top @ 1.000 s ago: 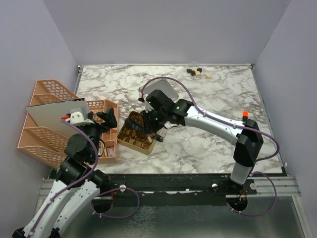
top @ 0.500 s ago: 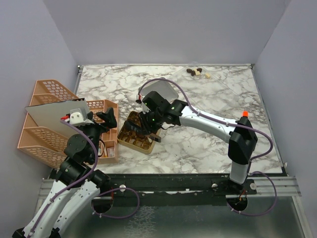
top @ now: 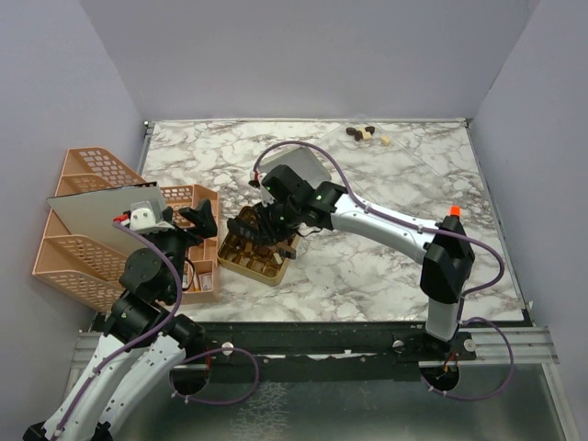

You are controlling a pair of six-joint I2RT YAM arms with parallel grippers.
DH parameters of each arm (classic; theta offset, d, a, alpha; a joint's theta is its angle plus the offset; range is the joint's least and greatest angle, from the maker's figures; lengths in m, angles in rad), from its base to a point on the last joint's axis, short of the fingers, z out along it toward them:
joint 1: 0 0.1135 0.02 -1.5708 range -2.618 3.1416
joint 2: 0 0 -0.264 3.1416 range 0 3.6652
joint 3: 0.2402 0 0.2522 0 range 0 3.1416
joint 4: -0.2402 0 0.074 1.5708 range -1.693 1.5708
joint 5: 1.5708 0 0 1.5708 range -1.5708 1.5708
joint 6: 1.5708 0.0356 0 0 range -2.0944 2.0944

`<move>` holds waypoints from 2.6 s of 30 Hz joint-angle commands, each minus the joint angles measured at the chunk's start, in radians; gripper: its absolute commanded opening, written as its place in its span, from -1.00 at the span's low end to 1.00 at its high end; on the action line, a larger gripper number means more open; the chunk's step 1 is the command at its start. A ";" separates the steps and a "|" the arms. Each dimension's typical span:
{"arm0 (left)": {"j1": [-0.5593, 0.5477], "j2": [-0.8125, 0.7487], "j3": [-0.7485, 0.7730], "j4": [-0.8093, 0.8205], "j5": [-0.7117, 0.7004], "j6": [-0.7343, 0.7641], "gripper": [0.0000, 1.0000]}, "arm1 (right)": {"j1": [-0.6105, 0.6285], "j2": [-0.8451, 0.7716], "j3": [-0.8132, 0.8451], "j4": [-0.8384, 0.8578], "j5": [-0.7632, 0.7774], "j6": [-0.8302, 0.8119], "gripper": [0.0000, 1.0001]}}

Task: Pack the chocolate
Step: Place the fake chocolate in the packing box, then pick up the fake chocolate from the plate.

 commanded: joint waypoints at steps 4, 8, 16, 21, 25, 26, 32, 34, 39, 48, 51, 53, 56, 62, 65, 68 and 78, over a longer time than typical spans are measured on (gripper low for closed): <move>0.006 -0.014 -0.011 0.020 -0.008 0.005 0.98 | 0.008 0.001 0.074 -0.032 0.048 -0.030 -0.28; 0.006 -0.017 -0.011 0.020 -0.005 0.005 0.98 | -0.003 0.001 0.121 -0.083 0.152 -0.068 -0.29; 0.006 -0.021 -0.013 0.020 0.003 0.005 0.98 | -0.088 -0.020 0.130 -0.126 0.302 -0.122 -0.30; 0.006 -0.019 -0.013 0.020 0.012 0.004 0.98 | -0.176 -0.032 0.129 -0.145 0.373 -0.151 -0.32; 0.006 -0.017 -0.013 0.020 0.012 0.005 0.98 | -0.252 -0.030 0.150 -0.157 0.419 -0.184 -0.32; 0.006 -0.016 -0.013 0.021 0.012 0.005 0.98 | -0.276 -0.027 0.158 -0.162 0.426 -0.192 -0.32; 0.006 -0.011 -0.015 0.020 0.015 0.005 0.98 | -0.416 0.009 0.218 -0.172 0.419 -0.226 -0.32; 0.006 -0.012 -0.014 0.020 0.015 0.005 0.98 | -0.466 0.033 0.232 -0.175 0.415 -0.234 -0.30; 0.006 -0.010 -0.015 0.019 0.018 0.005 0.98 | -0.594 0.123 0.284 -0.209 0.412 -0.254 -0.30; 0.006 -0.013 -0.017 0.020 0.022 0.005 0.98 | -0.784 0.250 0.381 -0.197 0.327 -0.256 -0.26; 0.006 -0.013 -0.016 0.020 0.024 0.005 0.98 | -0.818 0.291 0.421 -0.198 0.300 -0.257 -0.26; 0.006 -0.014 -0.017 0.021 0.021 0.006 0.98 | -0.835 0.320 0.445 -0.202 0.286 -0.257 -0.26; 0.006 -0.014 -0.016 0.020 0.017 0.008 0.98 | -0.848 0.352 0.469 -0.200 0.290 -0.265 -0.26; 0.006 -0.018 -0.017 0.020 0.013 0.008 0.98 | -0.865 0.435 0.543 -0.222 0.325 -0.292 -0.26; 0.006 -0.012 -0.017 0.022 0.014 0.008 0.98 | -0.865 0.442 0.543 -0.216 0.340 -0.295 -0.25; 0.006 -0.008 -0.017 0.023 0.015 0.008 0.98 | -0.866 0.446 0.545 -0.206 0.332 -0.297 -0.23; 0.006 -0.002 -0.018 0.025 0.012 0.010 0.98 | -0.866 0.514 0.603 -0.201 0.338 -0.322 -0.21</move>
